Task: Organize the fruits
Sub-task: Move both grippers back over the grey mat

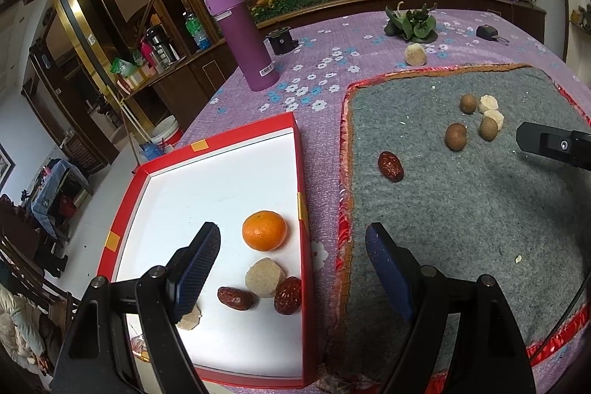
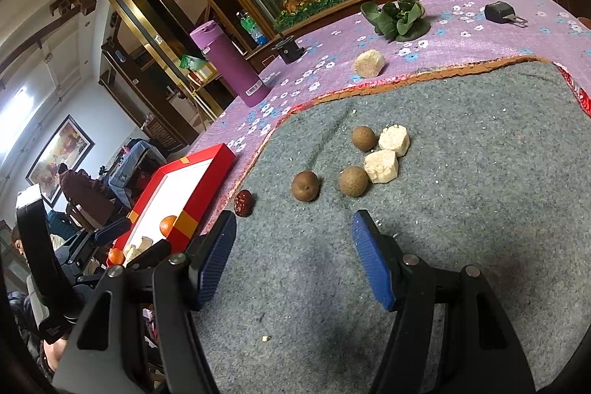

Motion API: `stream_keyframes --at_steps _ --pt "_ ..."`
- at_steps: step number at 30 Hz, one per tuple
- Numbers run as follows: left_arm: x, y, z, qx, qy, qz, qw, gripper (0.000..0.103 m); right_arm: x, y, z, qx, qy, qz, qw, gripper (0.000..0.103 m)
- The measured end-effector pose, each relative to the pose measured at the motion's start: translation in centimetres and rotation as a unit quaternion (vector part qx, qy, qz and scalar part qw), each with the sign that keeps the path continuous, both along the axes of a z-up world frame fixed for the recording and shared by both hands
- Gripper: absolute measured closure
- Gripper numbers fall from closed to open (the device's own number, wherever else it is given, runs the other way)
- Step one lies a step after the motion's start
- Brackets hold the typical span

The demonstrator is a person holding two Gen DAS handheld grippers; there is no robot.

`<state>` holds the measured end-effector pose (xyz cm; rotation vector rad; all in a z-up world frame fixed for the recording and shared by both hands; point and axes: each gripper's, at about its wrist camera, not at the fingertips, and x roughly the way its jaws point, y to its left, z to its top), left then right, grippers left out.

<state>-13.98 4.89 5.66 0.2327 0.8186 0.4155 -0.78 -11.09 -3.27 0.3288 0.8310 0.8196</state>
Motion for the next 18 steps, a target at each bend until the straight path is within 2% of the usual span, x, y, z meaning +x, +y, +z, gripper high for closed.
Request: stream_keyframes --at_steps 18 --pt "0.10 0.56 -0.71 -0.007 0.008 -0.001 0.9999 0.022 0.12 0.01 -0.34 -0.001 0.007 -0.001 1.000 0.036"
